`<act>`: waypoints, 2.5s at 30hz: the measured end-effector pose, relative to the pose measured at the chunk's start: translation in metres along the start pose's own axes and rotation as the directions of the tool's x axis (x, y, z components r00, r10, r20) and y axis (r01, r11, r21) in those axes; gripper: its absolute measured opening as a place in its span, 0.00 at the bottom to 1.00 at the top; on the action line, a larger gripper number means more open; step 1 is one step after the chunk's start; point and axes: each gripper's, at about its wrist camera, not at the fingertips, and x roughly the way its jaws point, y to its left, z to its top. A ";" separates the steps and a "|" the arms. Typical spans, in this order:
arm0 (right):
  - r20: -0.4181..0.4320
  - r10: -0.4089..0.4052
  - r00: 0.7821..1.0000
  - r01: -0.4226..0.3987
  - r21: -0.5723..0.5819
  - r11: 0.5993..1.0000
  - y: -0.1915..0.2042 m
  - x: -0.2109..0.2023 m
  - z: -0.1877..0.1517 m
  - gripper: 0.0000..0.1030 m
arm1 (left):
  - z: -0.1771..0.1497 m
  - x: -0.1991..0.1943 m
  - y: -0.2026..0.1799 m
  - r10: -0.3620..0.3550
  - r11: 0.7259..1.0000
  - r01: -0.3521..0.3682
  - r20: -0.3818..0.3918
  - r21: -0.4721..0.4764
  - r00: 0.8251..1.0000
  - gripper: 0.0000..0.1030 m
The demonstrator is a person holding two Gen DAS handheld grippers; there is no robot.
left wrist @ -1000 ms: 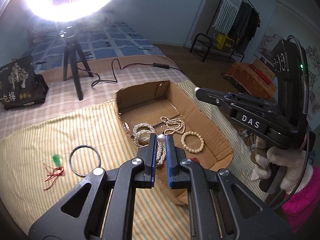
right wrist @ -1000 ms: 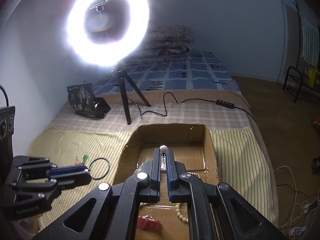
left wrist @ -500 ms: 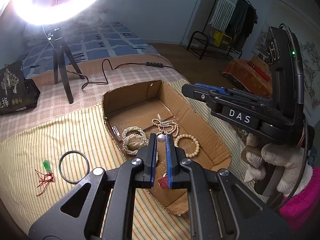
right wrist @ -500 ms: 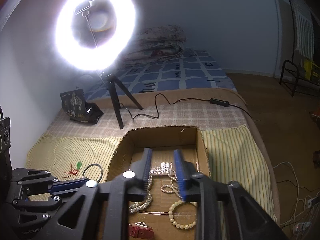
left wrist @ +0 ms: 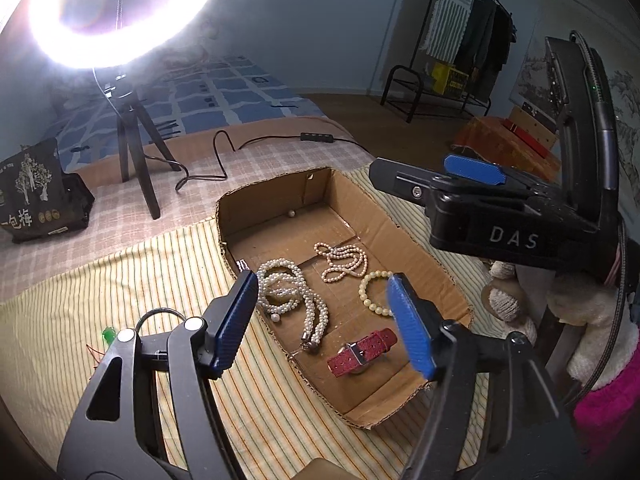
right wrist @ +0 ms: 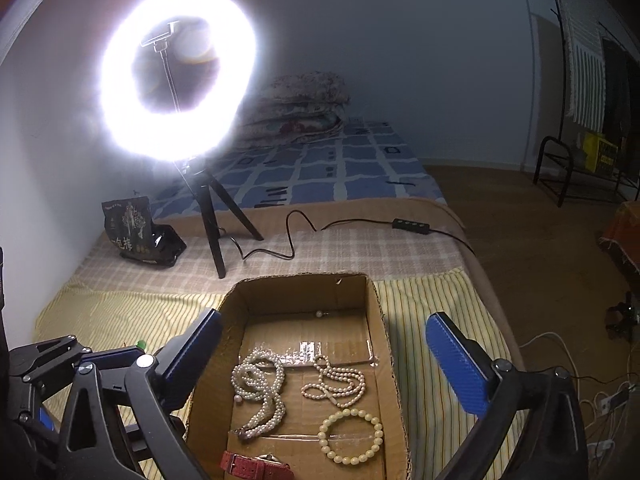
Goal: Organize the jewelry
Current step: 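Move both tools out of the box over the jade pendant and black bangle, then grasp the green jade pendant with the left tool while the right tool grasps the black bangle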
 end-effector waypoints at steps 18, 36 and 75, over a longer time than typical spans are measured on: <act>0.012 -0.011 1.000 0.011 0.012 1.000 0.005 -0.008 0.003 1.00 | -0.004 -0.017 0.015 0.022 1.000 -0.022 -0.002 0.003 1.000 0.68; -0.011 0.135 0.991 -0.135 -0.039 0.990 0.067 -0.008 0.006 1.00 | -0.020 -0.080 0.168 0.204 0.954 -0.196 0.013 -0.225 0.979 0.68; -0.462 0.247 0.852 -0.392 -0.249 0.885 0.202 0.107 -0.085 0.33 | -0.059 0.029 0.232 0.073 0.888 -0.196 -0.293 -0.416 0.953 0.31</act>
